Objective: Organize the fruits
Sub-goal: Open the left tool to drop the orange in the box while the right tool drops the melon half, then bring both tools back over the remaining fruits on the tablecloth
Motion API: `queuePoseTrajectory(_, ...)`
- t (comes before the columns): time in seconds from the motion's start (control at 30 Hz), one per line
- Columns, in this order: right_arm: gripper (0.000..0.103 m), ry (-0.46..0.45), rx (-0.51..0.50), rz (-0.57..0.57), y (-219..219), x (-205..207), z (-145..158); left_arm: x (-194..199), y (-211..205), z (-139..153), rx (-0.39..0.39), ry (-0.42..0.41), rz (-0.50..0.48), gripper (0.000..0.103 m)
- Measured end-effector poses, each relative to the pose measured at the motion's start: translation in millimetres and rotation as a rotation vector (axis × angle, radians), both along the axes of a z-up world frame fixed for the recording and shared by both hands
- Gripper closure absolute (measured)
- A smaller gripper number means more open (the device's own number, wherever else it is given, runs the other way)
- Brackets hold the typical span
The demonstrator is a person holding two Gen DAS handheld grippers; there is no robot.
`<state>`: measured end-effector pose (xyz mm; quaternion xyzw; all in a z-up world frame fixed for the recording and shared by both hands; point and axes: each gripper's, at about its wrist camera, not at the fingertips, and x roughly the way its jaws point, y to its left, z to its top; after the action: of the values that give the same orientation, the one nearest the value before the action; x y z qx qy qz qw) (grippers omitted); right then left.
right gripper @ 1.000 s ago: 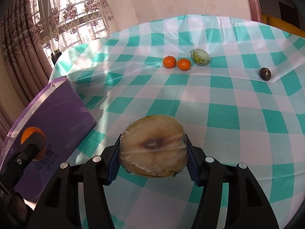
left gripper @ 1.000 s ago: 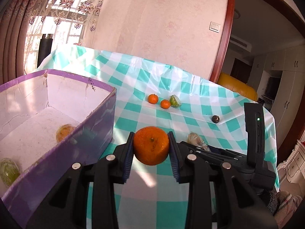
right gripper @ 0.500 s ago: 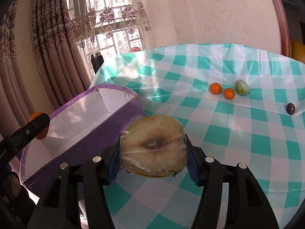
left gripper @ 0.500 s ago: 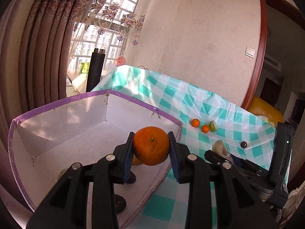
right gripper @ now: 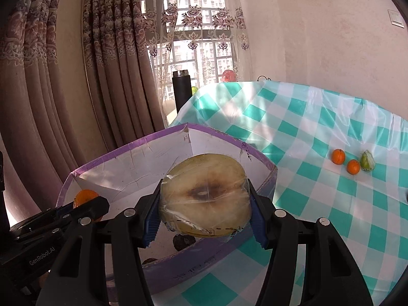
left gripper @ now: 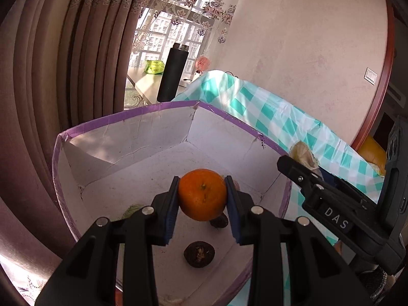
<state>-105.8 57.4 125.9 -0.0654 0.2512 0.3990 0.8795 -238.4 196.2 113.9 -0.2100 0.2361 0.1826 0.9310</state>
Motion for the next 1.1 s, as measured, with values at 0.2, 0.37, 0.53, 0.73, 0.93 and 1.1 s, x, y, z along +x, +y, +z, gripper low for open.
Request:
queuePoseTrajectory(0.2, 0.045, 0.008, -0.165, 0.024, 46, 0, -12, -7, 22, -12, -0.031, 0.065, 0.068, 0.069)
queuePoseTrajectory(0.37, 0.045, -0.016, -0.407, 0.048, 85, -2, -37, -5, 27, -16, 0.003, 0.123, 0.094, 0.068)
queuePoseTrajectory(0.53, 0.045, -0.026, -0.54, 0.05, 99, 1, -55, 0, 21, -21, 0.1, 0.184, 0.106, 0.068)
queuePoseTrajectory(0.73, 0.039, -0.05, -0.613, 0.05, 102, 3, -60, 8, 13, -25, 0.162, 0.237, 0.103, 0.05)
queuePoseTrajectory(0.93, 0.017, -0.076, -0.604, 0.018, 96, 7, -59, 10, 12, -26, 0.159, 0.245, 0.095, 0.042)
queuePoseTrajectory(1.1, 0.017, -0.079, -0.583, 0.008, 93, 9, -58, 10, 10, -26, 0.158, 0.244, 0.09, 0.039)
